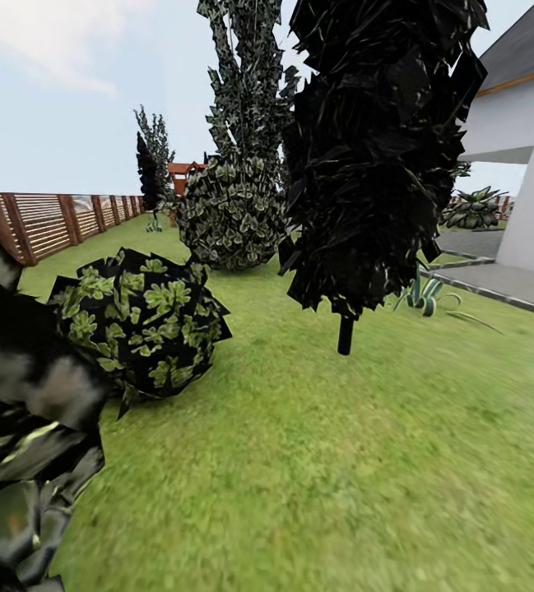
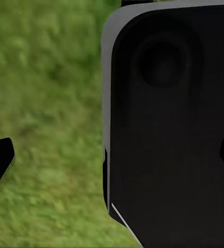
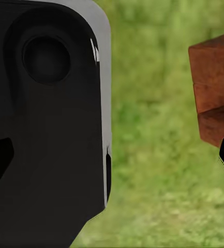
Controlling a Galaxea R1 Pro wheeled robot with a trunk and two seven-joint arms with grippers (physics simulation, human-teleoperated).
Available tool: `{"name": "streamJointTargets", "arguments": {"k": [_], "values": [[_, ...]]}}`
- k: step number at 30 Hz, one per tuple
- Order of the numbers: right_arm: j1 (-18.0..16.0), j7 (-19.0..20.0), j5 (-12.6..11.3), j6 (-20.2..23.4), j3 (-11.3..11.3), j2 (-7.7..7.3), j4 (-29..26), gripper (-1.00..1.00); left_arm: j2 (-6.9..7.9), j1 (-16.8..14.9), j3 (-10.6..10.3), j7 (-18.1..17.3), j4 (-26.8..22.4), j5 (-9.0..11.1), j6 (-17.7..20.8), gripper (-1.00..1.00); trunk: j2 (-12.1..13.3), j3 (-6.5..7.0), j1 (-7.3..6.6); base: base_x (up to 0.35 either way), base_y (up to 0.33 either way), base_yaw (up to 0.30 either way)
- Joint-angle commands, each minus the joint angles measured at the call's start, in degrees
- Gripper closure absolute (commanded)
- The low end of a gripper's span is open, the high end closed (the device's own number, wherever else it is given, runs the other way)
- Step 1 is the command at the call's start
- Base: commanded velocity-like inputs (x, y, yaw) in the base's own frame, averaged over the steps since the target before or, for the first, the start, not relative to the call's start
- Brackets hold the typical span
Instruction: Take the three Easter eggs out of the wicker basket on the lawn in the garden, then place them on the lawn next to a single tree (choose any tree) so that all three eggs are next to the same tree and none are left in the basket.
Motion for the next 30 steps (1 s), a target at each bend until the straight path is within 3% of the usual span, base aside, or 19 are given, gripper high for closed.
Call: {"name": "streamJointTargets", "arguments": {"k": [1, 14, 18, 24, 30], "values": [[-0.1, 0.0, -0.1, 0.0, 0.1, 0.0, 0.1, -1.0, 0.02, 0.0, 0.0, 0.0, -0.1, 0.0, 0.1, -1.0, 0.0, -0.05, 0.03, 0.334, 0.0, 0.0], [-0.1, 0.0, 0.5, -0.1, 0.2, -0.05, 0.1, -1.0, 0.04, 0.0, 0.0, 0.0, -0.1, 0.0, -0.1, -1.0, 0.0, -0.05, 0.03, 0.312, 0.0, 0.0], [-0.1, 0.0, 0.6, -0.1, 0.3, -0.03, 0.1, -1.0, 0.04, 0.0, -0.1, 0.0, 0.0, 0.0, -0.2, -1.0, 0.0, -0.05, 0.03, 0.054, 0.0, 0.0], [-0.1, 0.0, 0.7, 0.0, 0.3, -1.29, 0.1, -1.0, 1.1, 0.0, -0.2, -0.2, -0.1, 0.0, -0.4, -1.0, 0.0, -0.05, 0.03, 0.0, 0.0, 0.0], [-0.1, -0.3, 0.7, 0.0, 0.4, -0.17, 0.0, -1.0, 0.57, 0.0, -0.1, -0.2, 0.0, 0.0, -0.3, -1.0, 0.0, -0.05, 0.03, 0.0, 0.0, 0.0]]}}
